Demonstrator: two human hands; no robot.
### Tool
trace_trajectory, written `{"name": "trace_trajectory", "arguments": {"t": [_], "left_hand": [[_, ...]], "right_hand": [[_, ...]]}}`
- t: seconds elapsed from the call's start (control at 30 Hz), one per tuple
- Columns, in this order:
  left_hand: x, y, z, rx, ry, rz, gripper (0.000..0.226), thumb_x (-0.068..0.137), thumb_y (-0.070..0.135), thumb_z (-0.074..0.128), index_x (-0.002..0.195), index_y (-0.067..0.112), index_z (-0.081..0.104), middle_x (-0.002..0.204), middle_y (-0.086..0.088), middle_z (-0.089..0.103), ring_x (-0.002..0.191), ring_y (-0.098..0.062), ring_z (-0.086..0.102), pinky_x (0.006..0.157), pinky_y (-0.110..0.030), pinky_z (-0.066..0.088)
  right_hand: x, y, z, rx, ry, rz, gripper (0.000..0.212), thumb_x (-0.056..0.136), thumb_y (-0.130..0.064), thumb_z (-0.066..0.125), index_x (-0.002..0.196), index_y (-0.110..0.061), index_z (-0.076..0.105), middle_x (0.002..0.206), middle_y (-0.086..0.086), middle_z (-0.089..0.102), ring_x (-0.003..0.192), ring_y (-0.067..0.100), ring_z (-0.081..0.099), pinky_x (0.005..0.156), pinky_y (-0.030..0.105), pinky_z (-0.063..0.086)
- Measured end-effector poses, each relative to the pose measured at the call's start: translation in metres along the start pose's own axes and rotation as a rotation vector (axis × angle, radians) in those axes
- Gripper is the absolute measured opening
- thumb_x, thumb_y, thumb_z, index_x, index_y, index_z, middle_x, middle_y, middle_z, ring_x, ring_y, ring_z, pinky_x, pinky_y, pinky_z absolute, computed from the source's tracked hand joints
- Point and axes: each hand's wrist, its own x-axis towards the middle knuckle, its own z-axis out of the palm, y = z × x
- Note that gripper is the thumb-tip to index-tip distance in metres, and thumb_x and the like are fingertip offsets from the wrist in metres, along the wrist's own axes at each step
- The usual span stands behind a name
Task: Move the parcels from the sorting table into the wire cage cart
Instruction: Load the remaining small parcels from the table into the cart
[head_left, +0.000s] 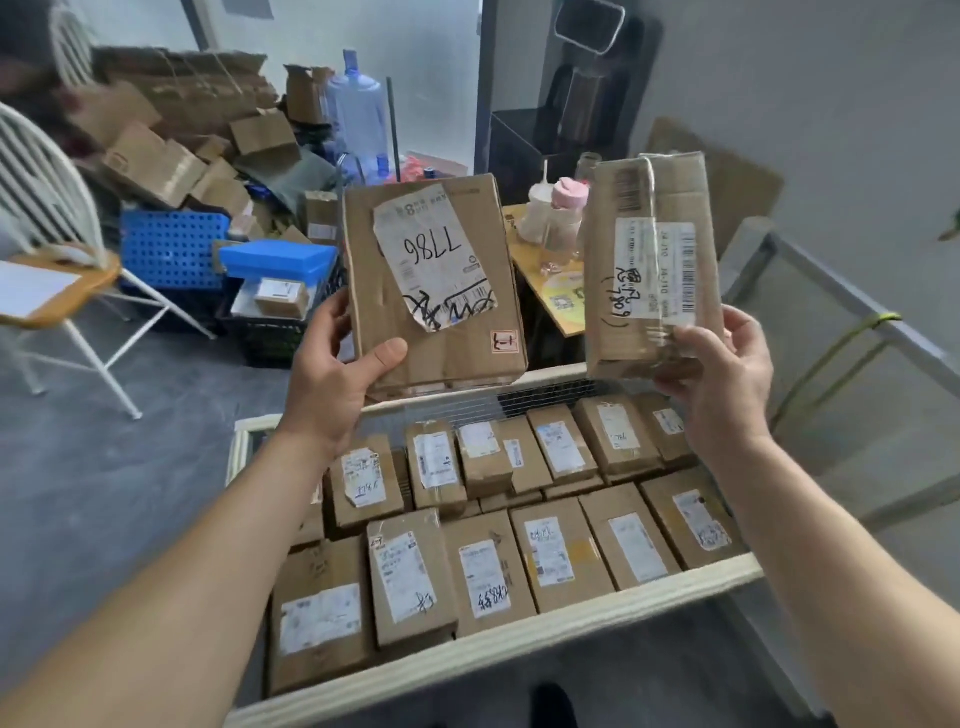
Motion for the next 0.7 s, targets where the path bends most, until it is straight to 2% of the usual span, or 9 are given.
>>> {"name": "trace_trajectory", "arguments": {"t": [0.1,0.27,0.4,0.57,0.7], "left_hand": [[-0.014,-0.013,-0.001,0.006,0.075,-0.034,0.081,0.068,0.028,0.086,0.14,0.022,0.051,0.135,-0.007,0.062,0.121,-0.025,0.063,0.086,-0.036,0.059],[-0.037,-0.037,0.014,0.01,0.18,-0.089,0.075,0.067,0.023,0.085,0.135,0.027,0.052,0.132,-0.006,0.062,0.113,-0.02,0.067,0.082,-0.035,0.059],[-0.055,-0.06,0.033,0.033,0.237,-0.114,0.077,0.065,0.028,0.086,0.135,0.022,0.053,0.128,-0.006,0.065,0.11,-0.019,0.069,0.08,-0.033,0.059],[-0.074,-0.087,0.046,0.068,0.294,-0.17,0.069,0.063,0.031,0.088,0.125,0.036,0.06,0.126,-0.002,0.068,0.116,-0.022,0.066,0.086,-0.037,0.058],[-0.087,-0.107,0.046,0.101,0.318,-0.227,0.076,0.059,0.036,0.09,0.128,0.035,0.059,0.125,0.002,0.069,0.116,-0.019,0.065,0.088,-0.037,0.058]], "right_hand": [[0.007,0.023,0.001,0.007,-0.074,0.063,0.046,0.082,-0.023,0.07,0.124,-0.018,0.052,0.119,0.01,0.07,0.098,0.03,0.071,0.075,0.042,0.061],[0.02,0.058,-0.007,-0.01,-0.167,0.15,0.049,0.077,-0.026,0.071,0.123,-0.019,0.053,0.115,0.006,0.071,0.102,0.028,0.072,0.081,0.045,0.061],[0.033,0.08,-0.02,-0.044,-0.233,0.192,0.037,0.084,-0.023,0.07,0.117,-0.025,0.054,0.108,0.0,0.074,0.099,0.024,0.073,0.083,0.05,0.062],[0.042,0.103,-0.034,-0.091,-0.305,0.233,0.039,0.081,-0.028,0.07,0.117,-0.027,0.054,0.106,-0.002,0.074,0.094,0.023,0.074,0.081,0.048,0.061],[0.043,0.122,-0.039,-0.108,-0.307,0.27,0.037,0.082,-0.024,0.069,0.115,-0.027,0.055,0.103,-0.003,0.075,0.087,0.023,0.073,0.075,0.047,0.061]]}}
